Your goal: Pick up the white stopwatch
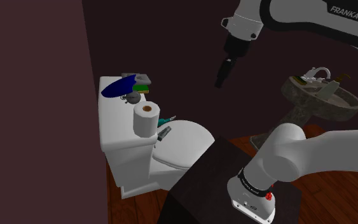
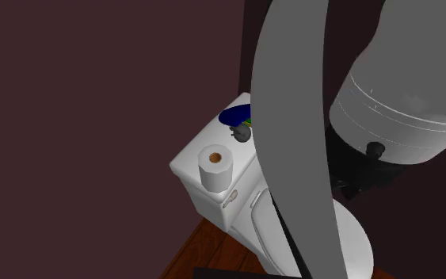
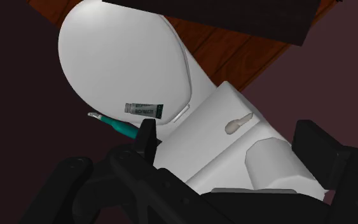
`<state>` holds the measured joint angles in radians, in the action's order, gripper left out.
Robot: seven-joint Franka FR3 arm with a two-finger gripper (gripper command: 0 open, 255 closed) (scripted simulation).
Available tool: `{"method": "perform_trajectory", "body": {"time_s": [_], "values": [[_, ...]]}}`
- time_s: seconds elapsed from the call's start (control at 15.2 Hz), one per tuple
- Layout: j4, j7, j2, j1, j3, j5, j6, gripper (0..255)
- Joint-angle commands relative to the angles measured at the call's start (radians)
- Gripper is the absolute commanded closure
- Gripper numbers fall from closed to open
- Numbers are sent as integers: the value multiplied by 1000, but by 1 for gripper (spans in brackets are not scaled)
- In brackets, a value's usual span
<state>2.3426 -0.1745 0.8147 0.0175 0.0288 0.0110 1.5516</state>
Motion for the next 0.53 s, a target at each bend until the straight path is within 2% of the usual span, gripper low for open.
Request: {"method": "perform_trajectory", "body": {"time_s": [0.0, 0.46], "values": [[0, 0, 0, 0, 0, 0, 0, 0], [-29, -153, -231, 39, -100, -57, 200, 0]]}}
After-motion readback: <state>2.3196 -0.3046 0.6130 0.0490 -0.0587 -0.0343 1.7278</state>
